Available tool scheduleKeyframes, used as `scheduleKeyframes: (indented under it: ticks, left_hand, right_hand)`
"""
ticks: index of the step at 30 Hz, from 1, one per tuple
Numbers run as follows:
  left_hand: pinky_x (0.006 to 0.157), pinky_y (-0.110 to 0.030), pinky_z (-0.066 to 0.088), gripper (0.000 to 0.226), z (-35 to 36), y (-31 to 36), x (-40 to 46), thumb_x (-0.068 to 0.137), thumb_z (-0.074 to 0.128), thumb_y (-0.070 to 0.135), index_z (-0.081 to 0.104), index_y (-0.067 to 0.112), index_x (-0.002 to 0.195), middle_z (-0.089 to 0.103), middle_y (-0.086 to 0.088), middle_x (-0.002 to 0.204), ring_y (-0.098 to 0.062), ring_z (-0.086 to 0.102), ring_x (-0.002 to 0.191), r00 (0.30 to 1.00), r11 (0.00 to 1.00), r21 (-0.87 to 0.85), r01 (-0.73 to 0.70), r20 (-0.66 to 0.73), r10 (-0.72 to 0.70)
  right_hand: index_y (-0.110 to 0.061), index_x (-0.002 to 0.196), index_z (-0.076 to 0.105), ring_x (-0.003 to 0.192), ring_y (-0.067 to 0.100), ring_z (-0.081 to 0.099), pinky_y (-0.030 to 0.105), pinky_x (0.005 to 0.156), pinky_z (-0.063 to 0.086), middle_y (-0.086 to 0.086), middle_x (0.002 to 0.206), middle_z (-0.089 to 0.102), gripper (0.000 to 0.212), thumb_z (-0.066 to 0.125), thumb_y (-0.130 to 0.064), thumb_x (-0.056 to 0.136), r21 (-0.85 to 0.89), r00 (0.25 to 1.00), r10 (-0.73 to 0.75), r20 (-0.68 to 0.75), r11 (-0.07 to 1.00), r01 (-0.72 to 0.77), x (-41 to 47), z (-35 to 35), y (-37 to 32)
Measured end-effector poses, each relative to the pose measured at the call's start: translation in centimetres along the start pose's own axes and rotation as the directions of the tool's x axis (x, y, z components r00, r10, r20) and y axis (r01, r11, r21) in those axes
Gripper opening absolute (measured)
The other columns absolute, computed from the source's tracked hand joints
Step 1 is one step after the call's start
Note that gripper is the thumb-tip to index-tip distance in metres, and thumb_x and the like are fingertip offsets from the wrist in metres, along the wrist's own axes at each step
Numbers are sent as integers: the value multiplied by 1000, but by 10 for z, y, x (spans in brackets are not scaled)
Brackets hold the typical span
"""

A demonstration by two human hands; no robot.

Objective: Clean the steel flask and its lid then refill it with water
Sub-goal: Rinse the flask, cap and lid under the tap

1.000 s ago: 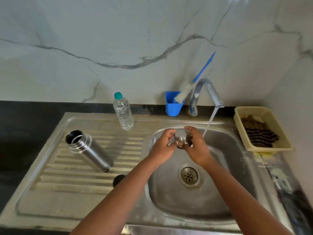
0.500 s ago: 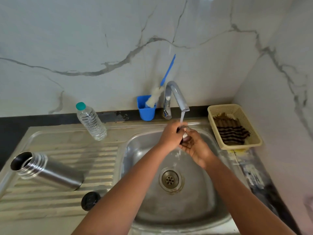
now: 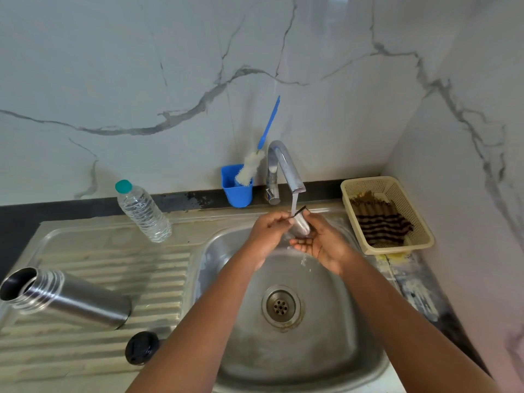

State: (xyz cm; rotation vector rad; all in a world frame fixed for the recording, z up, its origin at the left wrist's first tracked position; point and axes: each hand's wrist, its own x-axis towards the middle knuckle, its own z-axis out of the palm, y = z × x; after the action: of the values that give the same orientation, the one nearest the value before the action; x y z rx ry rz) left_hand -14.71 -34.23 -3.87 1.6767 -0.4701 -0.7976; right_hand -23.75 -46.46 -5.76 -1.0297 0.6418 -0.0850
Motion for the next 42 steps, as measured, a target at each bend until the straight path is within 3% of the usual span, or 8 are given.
scheduleKeyframes:
  ticks: [7, 13, 21, 26, 32, 36, 39, 42]
  left_hand:
    - [76, -19, 50, 21, -1, -5, -2, 100, 57, 25, 70, 12, 110, 72, -2, 100, -11, 68, 91, 1000, 999, 38, -10, -8, 10]
    - [81, -23, 45, 22, -7, -21, 2, 105, 45, 20, 65, 14, 111, 65, -3, 104, -13, 61, 97, 988, 994, 96, -50, -144, 63]
    - [89, -32, 56, 28, -3, -27, 1, 107, 38, 18, 61, 6, 116, 71, -15, 112, -22, 70, 103, 982, 851, -507, 138, -44, -186]
    - [85, -33, 57, 23, 2, -23, -1, 106, 40, 16, 62, 10, 113, 72, -13, 109, -22, 70, 100, 969, 855, -477, 204, -27, -246]
    - [97, -41, 54, 24, 13, -21, 4, 105, 44, 19, 59, 13, 122, 70, -18, 113, -26, 70, 102, 965, 816, -547, 185, -54, -255]
    - [85, -37, 58, 39, 18, -14, 2, 99, 55, 37, 55, 12, 127, 68, -7, 81, -15, 69, 75, 982, 795, -586, 160, 13, -188]
    - [70, -30, 57, 39, 21, -12, 2, 98, 58, 29, 49, 15, 133, 73, -3, 85, -11, 70, 71, 989, 775, -621, 121, 5, -150]
    - [70, -28, 56, 51, 19, -10, 4, 101, 45, 46, 58, 6, 130, 74, -8, 93, -13, 70, 77, 980, 753, -637, 167, 26, -195]
  right_hand:
    - [-17, 115, 56, 105, 31, 64, 43, 83, 59, 12, 120, 60, 60, 73, 17, 69, -258, 966, -253, -52, 938, 232, 0, 9, 10]
    - [-16, 128, 44, 77, 25, 68, 32, 65, 56, 21, 108, 63, 46, 63, -38, 93, 15, 999, 38, 6, 999, -38, -3, 11, 2]
    - [-11, 121, 56, 61, 13, 57, 28, 57, 44, 8, 84, 63, 55, 49, -59, 94, -92, 997, -1, -71, 996, -5, -7, 22, -2]
    - [-11, 112, 68, 54, 6, 43, 19, 49, 37, 1, 74, 60, 47, 62, -52, 90, 112, 995, 42, -93, 993, -32, -10, 18, -3]
    - [-3, 107, 66, 61, 11, 63, 22, 57, 53, 9, 79, 69, 21, 66, -17, 91, 134, 960, -38, -277, 988, 77, -12, 21, -5]
    - [-7, 106, 65, 75, 17, 72, 29, 70, 59, 8, 84, 73, 13, 56, -5, 97, -166, 945, -184, -272, 976, 143, -18, 28, -7]
    - [-18, 115, 62, 85, 13, 69, 30, 76, 57, -1, 95, 71, 23, 56, -7, 95, -785, 875, -484, -27, 552, 281, -19, 27, -2]
    - [-23, 118, 59, 85, 17, 68, 35, 71, 57, -3, 99, 71, 24, 58, -17, 95, -911, 793, -524, 309, 76, 405, -22, 11, 0]
